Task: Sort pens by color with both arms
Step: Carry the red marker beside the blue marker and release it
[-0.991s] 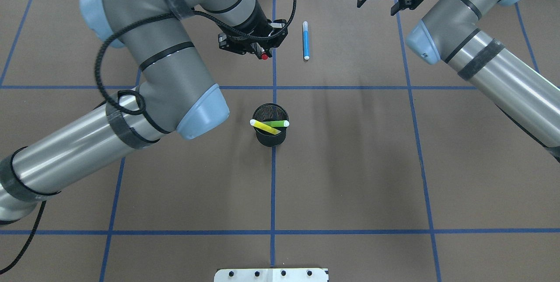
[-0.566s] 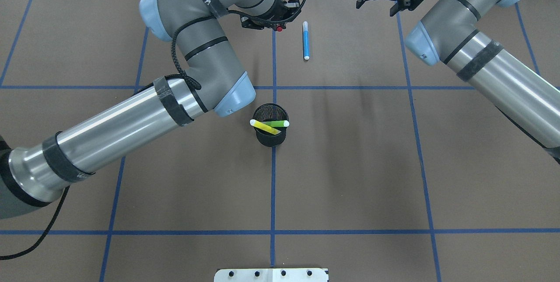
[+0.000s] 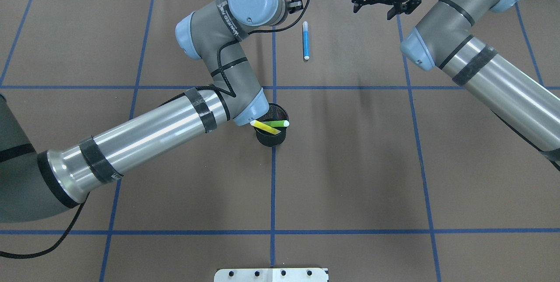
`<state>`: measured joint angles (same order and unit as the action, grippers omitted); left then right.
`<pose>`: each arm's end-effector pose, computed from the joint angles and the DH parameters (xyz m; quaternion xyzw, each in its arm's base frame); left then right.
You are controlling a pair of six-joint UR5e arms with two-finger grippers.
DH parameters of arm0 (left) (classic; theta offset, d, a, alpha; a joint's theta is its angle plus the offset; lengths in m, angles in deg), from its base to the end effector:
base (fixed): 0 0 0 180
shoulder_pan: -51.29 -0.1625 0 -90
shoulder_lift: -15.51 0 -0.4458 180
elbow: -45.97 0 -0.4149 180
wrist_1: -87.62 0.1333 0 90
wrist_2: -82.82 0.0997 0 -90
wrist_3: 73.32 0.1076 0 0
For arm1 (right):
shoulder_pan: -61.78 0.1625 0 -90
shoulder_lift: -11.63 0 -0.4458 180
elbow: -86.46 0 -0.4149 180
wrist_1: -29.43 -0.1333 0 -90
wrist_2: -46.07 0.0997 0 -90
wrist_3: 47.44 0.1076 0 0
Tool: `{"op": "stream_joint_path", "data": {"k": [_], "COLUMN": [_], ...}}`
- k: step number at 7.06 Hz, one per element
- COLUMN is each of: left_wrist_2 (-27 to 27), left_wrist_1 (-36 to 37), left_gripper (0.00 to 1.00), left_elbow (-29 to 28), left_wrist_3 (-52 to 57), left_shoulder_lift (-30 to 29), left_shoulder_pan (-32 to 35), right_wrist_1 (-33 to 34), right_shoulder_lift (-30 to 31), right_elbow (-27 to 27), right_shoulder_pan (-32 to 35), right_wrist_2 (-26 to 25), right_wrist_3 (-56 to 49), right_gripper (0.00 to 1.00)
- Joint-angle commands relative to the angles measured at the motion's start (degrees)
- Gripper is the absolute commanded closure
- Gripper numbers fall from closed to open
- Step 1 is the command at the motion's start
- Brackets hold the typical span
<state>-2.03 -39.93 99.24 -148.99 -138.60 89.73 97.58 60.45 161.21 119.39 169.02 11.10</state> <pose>0.6229 -0.6770 0.1214 0.2723 0.4635 -0.1996 0.8192 -0.3657 -0.7160 0.3034 0.0875 -0.4587 0.0865 0.8800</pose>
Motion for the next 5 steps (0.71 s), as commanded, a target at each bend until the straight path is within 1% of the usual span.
{"op": "stream_joint_path", "data": {"k": [1, 5], "left_wrist_2": [1.4, 0.7], "left_wrist_1": [-2.5, -2.3], "left_gripper": [1.00, 1.00], "left_elbow": [-3.3, -5.8], "left_wrist_3": [0.6, 4.0], "left_shoulder_lift": [-0.3, -0.2], "left_shoulder_pan": [-2.0, -4.9], "right_wrist_1": [0.0, 0.0], "right_shoulder_lift": [0.0, -0.3], "right_elbow": [-0.3, -0.2], "right_shoulder_pan": [-0.3, -0.5], "right_wrist_2": [-0.7, -1.0], "right_wrist_3": [0.0, 0.1], "right_gripper": [0.00, 0.00]}}
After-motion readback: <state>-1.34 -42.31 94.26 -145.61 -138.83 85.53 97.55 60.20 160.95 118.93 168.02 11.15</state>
